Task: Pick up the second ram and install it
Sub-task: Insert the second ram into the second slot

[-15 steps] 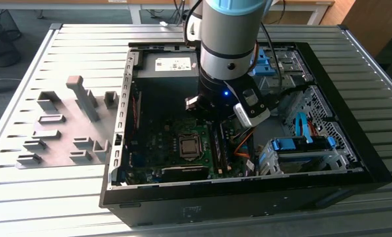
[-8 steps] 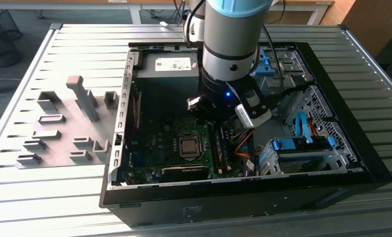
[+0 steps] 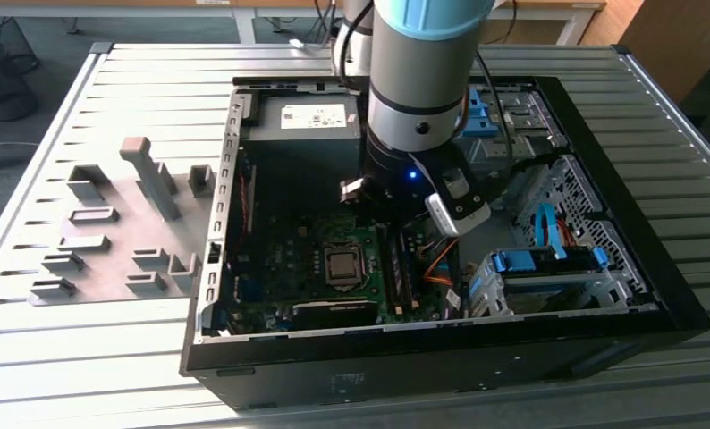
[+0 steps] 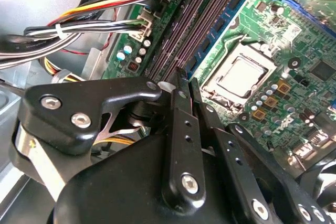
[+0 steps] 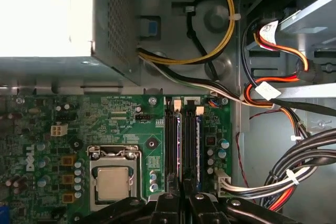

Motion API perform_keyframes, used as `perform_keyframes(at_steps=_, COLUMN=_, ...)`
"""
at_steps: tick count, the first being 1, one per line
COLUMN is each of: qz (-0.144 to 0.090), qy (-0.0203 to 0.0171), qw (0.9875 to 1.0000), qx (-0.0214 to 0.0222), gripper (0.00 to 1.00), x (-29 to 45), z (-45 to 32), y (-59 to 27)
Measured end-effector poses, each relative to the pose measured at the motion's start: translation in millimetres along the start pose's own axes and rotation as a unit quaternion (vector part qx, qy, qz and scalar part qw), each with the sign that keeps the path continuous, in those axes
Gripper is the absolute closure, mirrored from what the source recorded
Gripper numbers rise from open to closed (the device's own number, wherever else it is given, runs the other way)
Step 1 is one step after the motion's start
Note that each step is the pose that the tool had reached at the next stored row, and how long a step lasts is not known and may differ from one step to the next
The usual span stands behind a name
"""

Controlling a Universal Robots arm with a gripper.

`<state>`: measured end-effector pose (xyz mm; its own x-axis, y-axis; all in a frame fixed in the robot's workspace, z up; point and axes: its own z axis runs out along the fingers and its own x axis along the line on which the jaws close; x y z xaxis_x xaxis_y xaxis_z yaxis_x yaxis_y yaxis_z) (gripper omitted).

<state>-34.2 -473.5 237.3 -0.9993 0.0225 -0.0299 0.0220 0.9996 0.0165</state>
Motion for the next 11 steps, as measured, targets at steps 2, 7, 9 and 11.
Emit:
perform_keyframes(at_steps=2, qz=0.0, qy=0.0, qw=1.0, qx=-0.0004, gripper=0.86, x=0.0, z=3.6, y=-0.1)
perform_keyframes(at_steps=7, qz=0.0, qy=0.0, qw=1.0, qx=-0.0005, gripper=0.86, x=0.1, z=11.4, y=-0.3)
perform_keyframes(at_steps=9, qz=0.0, qy=0.0, qw=1.0, qx=-0.0005, gripper=0.86, x=0.1, z=12.3, y=-0.3)
perform_keyframes(at_steps=11, qz=0.0, qy=0.0001, qw=1.0, qx=-0.0004, gripper=0.86, x=0.1, z=12.3, y=-0.4)
